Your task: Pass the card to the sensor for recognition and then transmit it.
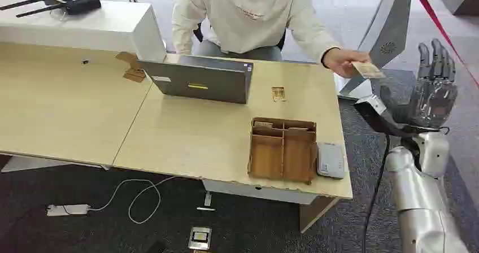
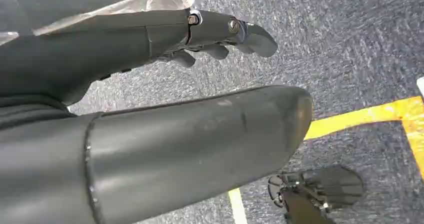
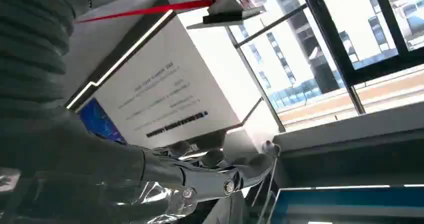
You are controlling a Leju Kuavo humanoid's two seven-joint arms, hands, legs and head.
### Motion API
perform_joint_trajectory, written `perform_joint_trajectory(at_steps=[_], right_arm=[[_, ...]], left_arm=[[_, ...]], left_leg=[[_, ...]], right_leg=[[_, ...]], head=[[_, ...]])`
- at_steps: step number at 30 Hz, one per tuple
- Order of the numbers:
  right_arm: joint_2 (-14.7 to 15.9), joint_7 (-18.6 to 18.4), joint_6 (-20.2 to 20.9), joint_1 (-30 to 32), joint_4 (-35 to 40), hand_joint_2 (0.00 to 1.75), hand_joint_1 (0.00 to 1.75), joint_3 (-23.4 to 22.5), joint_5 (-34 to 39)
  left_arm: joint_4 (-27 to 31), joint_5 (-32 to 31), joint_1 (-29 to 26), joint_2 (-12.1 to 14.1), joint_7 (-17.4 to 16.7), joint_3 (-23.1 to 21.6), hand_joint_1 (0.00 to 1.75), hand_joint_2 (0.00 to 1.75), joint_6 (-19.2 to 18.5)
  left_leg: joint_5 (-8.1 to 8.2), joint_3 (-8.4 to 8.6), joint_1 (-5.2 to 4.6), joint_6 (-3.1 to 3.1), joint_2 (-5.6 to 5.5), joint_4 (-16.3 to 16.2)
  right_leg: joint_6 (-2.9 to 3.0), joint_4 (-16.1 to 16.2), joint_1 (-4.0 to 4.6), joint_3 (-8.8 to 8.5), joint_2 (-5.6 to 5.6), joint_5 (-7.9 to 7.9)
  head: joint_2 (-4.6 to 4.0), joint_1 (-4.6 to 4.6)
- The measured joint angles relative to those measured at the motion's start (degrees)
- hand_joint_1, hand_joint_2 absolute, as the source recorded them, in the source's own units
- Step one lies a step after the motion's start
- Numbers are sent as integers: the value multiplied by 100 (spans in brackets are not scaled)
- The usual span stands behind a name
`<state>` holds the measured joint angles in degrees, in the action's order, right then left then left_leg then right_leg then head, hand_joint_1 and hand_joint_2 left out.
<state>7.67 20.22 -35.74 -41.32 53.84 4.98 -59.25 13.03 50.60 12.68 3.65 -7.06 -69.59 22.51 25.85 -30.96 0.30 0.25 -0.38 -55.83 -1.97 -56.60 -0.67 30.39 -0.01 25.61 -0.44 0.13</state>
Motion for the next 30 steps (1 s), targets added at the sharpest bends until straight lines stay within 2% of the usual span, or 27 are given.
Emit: perform_joint_trajectory(at_steps=[11,20,21,22,30], right_arm=[[-337,-276,68,-545,-1139,175,0,532,74],[-420,-256,81,-705,-1482,175,0,698,324],[-424,-249,74,-709,-1504,175,59,700,358],[-428,-238,66,-712,-1524,175,175,705,396],[-444,-149,35,-735,-1589,175,175,746,697]], left_arm=[[0,-136,21,-37,-33,-2,0,0,61],[0,-142,33,-39,-48,-2,0,0,79],[0,-142,32,-39,-46,-2,0,0,79],[0,-151,32,-39,-46,-2,0,0,79],[-2,-175,30,-39,-44,-2,0,0,81]], left_leg=[[0,-3,0,0,1,0],[0,-3,0,0,0,0],[0,-3,0,0,0,0],[0,-3,0,0,0,0],[0,-3,0,0,0,0]], right_leg=[[0,0,0,6,0,0],[0,0,0,6,0,0],[0,0,0,5,0,0],[0,0,0,5,0,0],[0,0,0,6,0,0]], head=[[0,0],[0,0],[0,0],[0,0],[0,0]])
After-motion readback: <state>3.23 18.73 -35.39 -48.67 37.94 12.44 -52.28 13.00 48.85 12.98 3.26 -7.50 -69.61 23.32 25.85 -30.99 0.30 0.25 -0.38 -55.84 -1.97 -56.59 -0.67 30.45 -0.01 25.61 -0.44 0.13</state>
